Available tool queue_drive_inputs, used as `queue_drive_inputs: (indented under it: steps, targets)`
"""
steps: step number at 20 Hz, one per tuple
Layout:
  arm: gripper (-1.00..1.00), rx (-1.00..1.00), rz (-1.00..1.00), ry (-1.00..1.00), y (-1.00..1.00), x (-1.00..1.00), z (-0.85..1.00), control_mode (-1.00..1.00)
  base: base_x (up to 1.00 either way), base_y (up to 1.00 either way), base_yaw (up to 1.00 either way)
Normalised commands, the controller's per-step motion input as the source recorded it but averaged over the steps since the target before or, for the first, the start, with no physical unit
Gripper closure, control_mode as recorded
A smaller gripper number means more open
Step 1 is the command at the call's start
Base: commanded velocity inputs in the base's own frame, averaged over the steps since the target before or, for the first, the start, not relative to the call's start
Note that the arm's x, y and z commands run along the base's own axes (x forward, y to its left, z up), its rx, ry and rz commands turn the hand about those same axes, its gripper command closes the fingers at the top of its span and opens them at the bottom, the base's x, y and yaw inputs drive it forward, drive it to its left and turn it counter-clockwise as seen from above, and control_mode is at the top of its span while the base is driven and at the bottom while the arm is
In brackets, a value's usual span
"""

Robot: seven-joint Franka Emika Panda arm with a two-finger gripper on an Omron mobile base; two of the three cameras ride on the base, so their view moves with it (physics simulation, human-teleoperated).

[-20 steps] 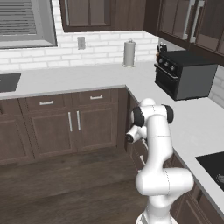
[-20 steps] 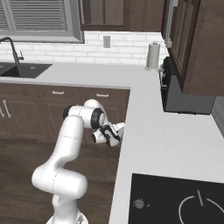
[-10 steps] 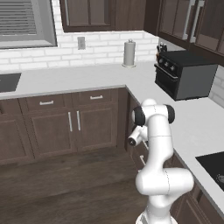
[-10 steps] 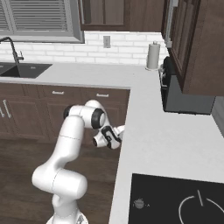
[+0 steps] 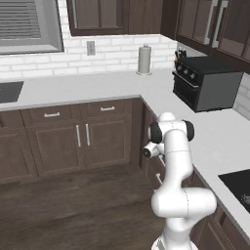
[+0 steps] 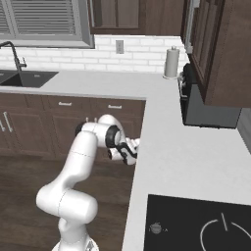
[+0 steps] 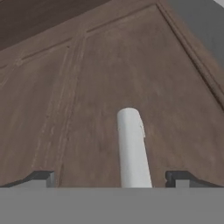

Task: Take a straw from the drawer in front and place it inside the glass cup on the dining counter.

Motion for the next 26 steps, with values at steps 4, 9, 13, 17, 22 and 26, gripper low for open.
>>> queue_drive_inputs:
  steps: [4,9,13,17,22,26]
  targets:
    - [1.00,0.00,0.00,0.06,-0.04,0.12,-0.16,-1.00,0.00,0.00,0.00]
    - [1.00,0.00,0.00,0.01,-0.01,0.03,-0.13,-1.00,0.00,0.00,0.00]
    - [1.00,0.00,0.00,0.00,0.04,0.00,-0.02,-1.00,0.00,0.00,0.00]
    - [1.00,0.00,0.00,0.03,0.21,-0.06,-0.07,-1.00,0.00,0.00,0.00]
    - [1.00,0.00,0.00,0.04,0.43,-0.31,-0.17,-1.00,0.00,0.00,0.00]
    - [1.00,0.00,0.00,0.03,0.65,-0.42,-0.28,-1.00,0.00,0.00,0.00]
